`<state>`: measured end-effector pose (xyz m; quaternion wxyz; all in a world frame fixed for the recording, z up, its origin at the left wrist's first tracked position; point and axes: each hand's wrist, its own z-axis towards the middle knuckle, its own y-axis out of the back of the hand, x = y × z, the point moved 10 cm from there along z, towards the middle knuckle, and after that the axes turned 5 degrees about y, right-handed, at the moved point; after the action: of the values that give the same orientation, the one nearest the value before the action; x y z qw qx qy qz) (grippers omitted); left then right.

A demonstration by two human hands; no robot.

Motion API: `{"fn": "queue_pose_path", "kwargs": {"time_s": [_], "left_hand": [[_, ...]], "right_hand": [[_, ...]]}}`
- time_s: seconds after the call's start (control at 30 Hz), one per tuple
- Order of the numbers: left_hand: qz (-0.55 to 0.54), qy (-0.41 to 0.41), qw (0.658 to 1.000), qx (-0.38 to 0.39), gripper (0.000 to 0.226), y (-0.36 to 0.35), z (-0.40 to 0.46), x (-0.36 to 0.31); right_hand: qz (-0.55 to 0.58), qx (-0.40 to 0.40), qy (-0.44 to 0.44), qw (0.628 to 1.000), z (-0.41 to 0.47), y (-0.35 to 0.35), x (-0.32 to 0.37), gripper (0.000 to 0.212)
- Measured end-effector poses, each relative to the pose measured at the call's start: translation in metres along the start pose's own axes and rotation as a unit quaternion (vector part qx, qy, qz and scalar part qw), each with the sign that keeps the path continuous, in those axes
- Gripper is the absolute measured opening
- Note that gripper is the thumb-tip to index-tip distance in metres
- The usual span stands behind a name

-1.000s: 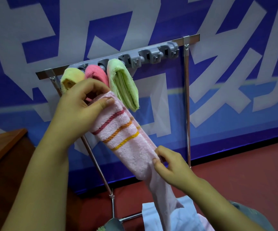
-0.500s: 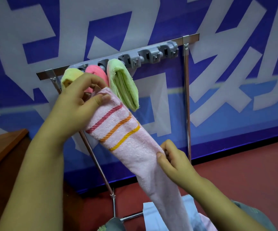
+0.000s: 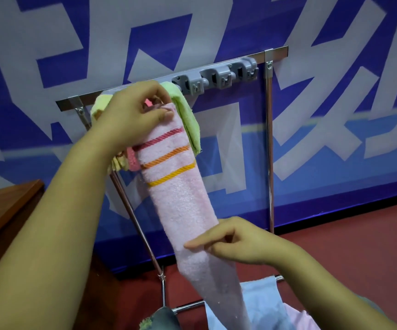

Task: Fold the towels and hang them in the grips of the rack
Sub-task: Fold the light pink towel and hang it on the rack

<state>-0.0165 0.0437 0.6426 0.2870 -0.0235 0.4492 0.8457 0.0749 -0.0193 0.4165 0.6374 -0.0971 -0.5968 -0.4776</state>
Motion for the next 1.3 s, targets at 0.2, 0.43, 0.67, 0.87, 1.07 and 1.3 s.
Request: {"fn": "queue_pose_path", "kwargs": {"time_s": [0.2,0.43,0.67,0.87,1.07,1.3], "left_hand": [[0.126,-0.022,0.991,-0.045,0.012,-0.042,0.01,0.017],[0.022,0.121,0.992,0.02,0.02,-0.095,-0.033,0.073],[-0.338,0.251,0.907,0.023,0.025,-0.108,-0.144,0.076],[-0.452,0.202,0.866,0.074,0.065,-0.118,-0.169,0.056],[-0.551,0.221,0.803,0.058,0.081,-0.118,-0.164,0.051],[-0.624,0.248,0.74,-0.032,0.068,-0.103,-0.151,0.057]], "right_hand": [[0.07,0.022,-0.032,0.997,0.012,0.004,0.006,0.043],[0.252,-0.1,-0.049,0.961,0.016,0.025,0.008,0.048],[0.37,-0.155,-0.035,0.915,0.01,0.038,0.008,0.033],[0.387,-0.139,-0.017,0.911,0.009,0.036,0.015,0.025],[0.398,-0.13,-0.029,0.908,0.012,0.037,0.021,0.027],[0.387,-0.121,-0.064,0.912,0.011,0.032,0.02,0.024]]}}
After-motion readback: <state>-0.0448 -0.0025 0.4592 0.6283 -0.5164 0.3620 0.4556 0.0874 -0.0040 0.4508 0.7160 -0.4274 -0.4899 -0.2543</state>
